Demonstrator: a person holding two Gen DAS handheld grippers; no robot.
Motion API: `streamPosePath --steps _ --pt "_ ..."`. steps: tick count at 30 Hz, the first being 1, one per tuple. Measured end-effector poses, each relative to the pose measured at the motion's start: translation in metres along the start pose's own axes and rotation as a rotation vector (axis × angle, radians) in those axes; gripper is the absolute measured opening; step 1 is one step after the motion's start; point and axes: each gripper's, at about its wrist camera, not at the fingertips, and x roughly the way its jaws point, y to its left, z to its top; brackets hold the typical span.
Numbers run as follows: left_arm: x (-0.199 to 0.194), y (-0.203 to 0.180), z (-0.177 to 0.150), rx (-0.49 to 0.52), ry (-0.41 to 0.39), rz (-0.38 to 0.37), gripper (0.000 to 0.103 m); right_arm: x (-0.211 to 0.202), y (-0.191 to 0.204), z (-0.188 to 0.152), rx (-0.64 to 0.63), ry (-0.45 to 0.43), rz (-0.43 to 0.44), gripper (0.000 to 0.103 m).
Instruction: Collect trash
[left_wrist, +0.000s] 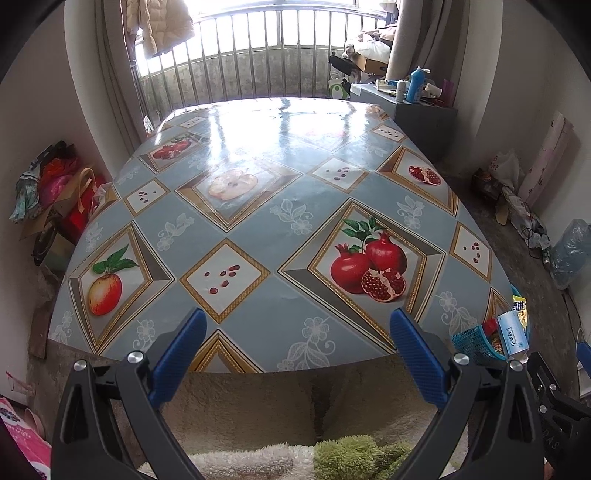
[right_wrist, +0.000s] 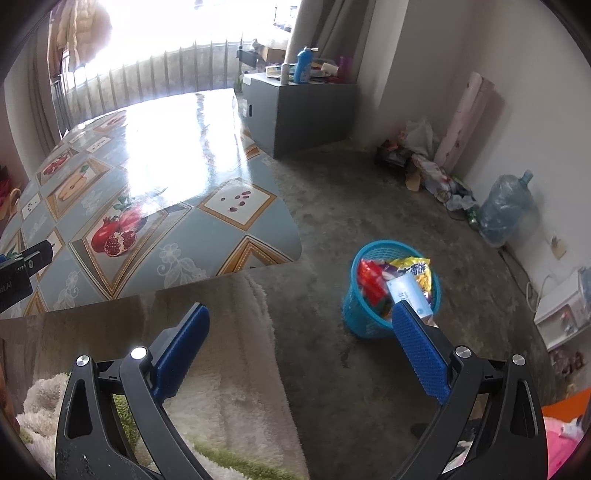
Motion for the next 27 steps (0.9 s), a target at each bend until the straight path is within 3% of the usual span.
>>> streamPosePath --steps 27 --pt "-0.0002 -0.0019 -0.0006 0.0 0.007 -0.02 0.097 -0.0049 -0.0006 0.0045 -0.007 -0.013 -0.013 0.095"
